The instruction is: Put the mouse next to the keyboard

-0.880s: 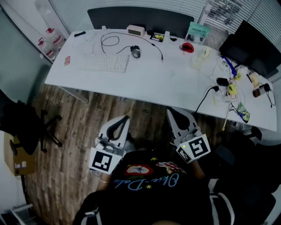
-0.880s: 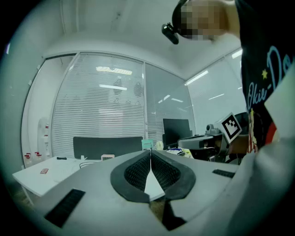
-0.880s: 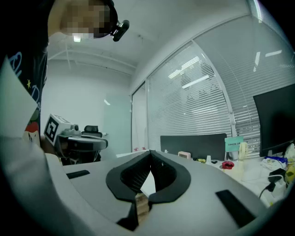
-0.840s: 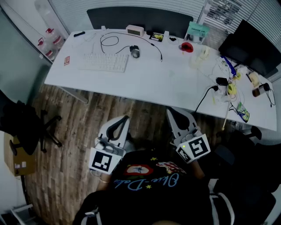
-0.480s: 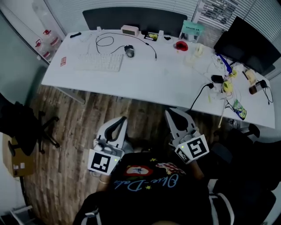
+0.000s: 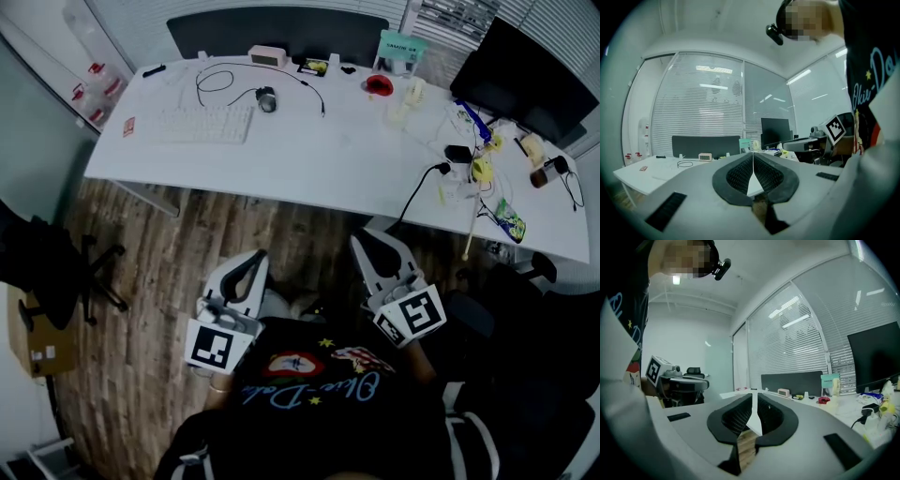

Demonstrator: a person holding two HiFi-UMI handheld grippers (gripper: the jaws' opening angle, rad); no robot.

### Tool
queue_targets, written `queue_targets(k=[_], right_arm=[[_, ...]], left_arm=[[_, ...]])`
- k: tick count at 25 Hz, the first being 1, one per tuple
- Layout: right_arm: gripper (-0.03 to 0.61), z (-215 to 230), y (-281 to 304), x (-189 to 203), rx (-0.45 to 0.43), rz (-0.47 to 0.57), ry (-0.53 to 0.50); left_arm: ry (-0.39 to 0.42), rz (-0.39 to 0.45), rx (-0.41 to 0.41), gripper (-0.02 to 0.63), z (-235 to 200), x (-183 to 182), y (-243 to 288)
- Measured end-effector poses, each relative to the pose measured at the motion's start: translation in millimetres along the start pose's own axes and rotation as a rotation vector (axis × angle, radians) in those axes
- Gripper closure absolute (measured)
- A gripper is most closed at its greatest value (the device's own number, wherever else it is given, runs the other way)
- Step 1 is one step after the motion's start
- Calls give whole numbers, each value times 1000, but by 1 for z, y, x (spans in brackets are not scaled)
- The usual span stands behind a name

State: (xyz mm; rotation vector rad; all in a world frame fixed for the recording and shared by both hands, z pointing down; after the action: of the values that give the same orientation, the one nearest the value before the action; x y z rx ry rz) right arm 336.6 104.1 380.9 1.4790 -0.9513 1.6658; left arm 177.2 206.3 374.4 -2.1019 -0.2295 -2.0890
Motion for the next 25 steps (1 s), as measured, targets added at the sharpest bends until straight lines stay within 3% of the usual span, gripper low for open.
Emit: queue_targets(k=[12, 25], right_arm=[[506, 0, 10, 0, 61, -9, 7], [469, -28, 96, 1, 91, -29, 11]], left_arm=[[-7, 6, 63, 611, -19, -1, 10], [-30, 30, 61, 611, -119, -5, 9]])
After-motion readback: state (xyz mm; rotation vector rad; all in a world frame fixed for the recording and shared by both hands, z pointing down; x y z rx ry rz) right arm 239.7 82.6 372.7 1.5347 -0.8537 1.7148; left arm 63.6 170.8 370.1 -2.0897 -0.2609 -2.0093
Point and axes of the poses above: the fingertips, and each gripper's own axes: y forward along the fingers, z to its right, x out of its underside, the point moved 3 cm from there along -y, backward along the fingers, and after that the axes turned 8 degrees about z, right-handed, at the moved point
